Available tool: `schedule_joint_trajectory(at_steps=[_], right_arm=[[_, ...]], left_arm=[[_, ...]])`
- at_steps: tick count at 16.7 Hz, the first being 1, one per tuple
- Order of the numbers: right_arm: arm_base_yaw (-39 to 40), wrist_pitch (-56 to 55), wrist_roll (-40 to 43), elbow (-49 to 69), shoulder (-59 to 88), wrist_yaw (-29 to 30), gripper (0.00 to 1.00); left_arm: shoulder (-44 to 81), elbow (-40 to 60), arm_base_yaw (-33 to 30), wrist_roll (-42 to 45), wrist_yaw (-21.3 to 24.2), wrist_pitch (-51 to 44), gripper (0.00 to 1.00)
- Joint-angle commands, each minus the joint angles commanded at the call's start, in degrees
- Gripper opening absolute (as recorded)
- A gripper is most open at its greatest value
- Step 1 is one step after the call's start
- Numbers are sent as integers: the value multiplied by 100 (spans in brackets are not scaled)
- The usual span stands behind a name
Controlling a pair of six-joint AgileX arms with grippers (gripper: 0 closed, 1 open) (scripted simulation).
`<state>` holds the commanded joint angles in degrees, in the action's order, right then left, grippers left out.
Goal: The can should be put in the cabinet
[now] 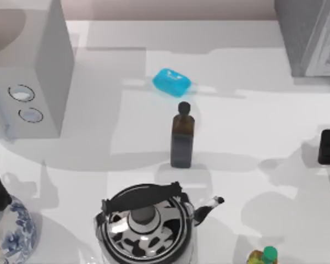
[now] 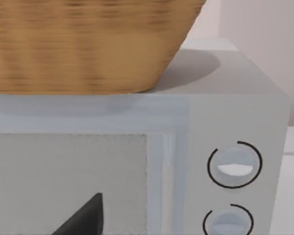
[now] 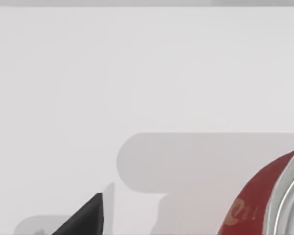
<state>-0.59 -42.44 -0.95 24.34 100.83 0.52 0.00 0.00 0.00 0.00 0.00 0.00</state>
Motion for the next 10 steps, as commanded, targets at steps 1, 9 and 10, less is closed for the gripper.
schedule_joint_trajectory(at_steps=[1, 9, 10], right_arm=[[0, 0, 0, 0, 0, 0, 92], [0, 0, 0, 0, 0, 0, 32], [0, 0, 0, 0, 0, 0, 25]], left_arm=[[0, 0, 0, 0, 0, 0, 100], [0, 0, 0, 0, 0, 0, 100], [0, 0, 0, 0, 0, 0, 100]])
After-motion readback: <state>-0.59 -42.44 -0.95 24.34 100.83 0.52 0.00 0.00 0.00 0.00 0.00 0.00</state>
